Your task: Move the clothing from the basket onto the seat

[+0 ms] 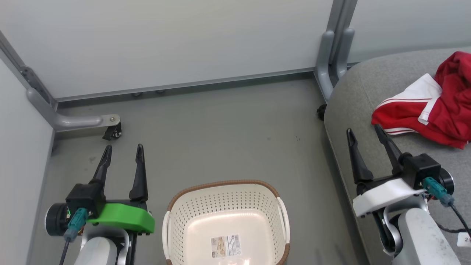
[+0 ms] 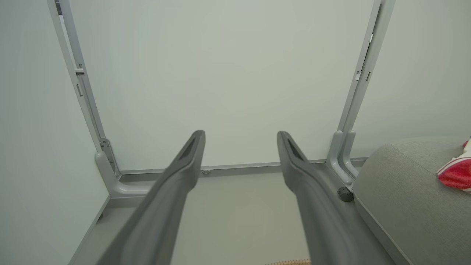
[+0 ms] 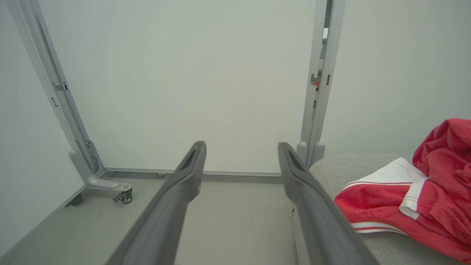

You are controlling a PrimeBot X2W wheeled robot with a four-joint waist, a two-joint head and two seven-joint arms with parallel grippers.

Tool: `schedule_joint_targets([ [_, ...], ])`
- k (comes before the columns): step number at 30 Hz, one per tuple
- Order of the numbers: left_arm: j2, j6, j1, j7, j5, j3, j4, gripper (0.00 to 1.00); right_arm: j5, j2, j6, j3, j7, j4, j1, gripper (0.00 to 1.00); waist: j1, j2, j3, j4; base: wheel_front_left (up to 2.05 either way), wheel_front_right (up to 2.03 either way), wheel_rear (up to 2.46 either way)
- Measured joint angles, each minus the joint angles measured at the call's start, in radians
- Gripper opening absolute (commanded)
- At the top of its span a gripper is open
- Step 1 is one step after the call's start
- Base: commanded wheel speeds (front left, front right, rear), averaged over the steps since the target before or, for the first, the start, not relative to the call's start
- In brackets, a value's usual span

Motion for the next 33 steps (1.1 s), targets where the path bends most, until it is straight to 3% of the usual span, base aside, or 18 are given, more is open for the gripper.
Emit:
schedule_joint_targets([
  [19, -0.075, -0.084, 0.135, 0.000, 0.086, 0.133, -0.060, 1.00, -0.003, 0.028, 0.000, -0.019, 0.000, -0.141, 0.237, 1.00, 0.0000, 0.0000, -0.071, 0.041, 0.00, 0.00, 0.00],
  [33, -0.086, -0.106, 0.138, 0.000, 0.115, 0.152, -0.029, 1.00, 0.012, 0.028, 0.000, -0.028, 0.000, -0.148, 0.247, 1.00, 0.0001, 0.0000, -0.062, 0.036, 0.00, 0.00, 0.00],
])
